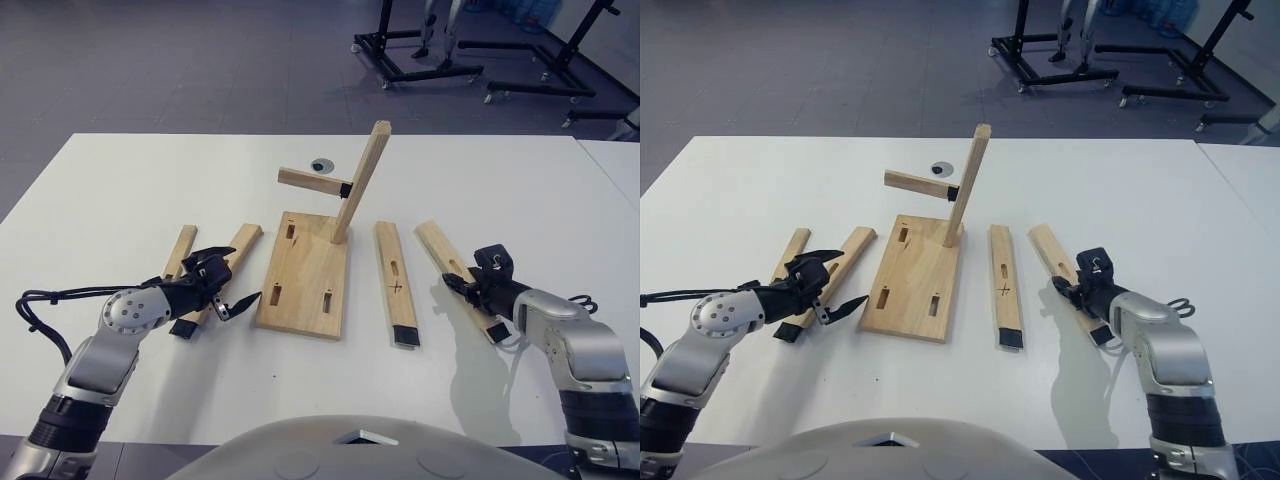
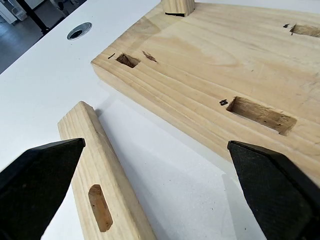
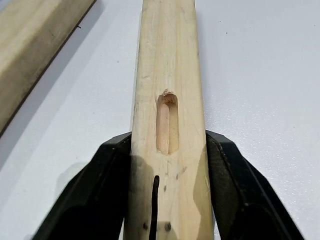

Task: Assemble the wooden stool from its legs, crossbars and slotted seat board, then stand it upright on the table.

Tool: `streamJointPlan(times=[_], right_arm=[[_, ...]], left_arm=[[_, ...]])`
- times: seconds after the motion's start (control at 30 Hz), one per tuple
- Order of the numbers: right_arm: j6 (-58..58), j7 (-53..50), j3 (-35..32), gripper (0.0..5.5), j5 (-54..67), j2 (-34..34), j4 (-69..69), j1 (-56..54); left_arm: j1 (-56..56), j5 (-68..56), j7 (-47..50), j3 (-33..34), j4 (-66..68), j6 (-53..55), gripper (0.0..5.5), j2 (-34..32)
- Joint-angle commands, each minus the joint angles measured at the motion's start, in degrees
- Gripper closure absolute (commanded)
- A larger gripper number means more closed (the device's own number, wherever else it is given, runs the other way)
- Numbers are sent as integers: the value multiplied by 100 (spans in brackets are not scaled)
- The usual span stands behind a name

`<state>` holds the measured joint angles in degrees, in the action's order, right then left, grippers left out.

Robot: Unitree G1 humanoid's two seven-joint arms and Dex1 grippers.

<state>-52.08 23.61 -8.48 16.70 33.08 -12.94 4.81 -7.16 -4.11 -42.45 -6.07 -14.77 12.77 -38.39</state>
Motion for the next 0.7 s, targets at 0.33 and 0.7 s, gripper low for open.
streamJointPlan(times=[0.33, 0.7], right_arm=[[12, -99, -419, 347, 58, -13, 658, -999], [130, 670, -1636, 347, 1304, 388, 967, -2775]], left_arm=[[654, -1338, 435, 870, -431, 1319, 26, 726], [1726, -4390, 794, 2450, -515, 3039, 26, 1195]])
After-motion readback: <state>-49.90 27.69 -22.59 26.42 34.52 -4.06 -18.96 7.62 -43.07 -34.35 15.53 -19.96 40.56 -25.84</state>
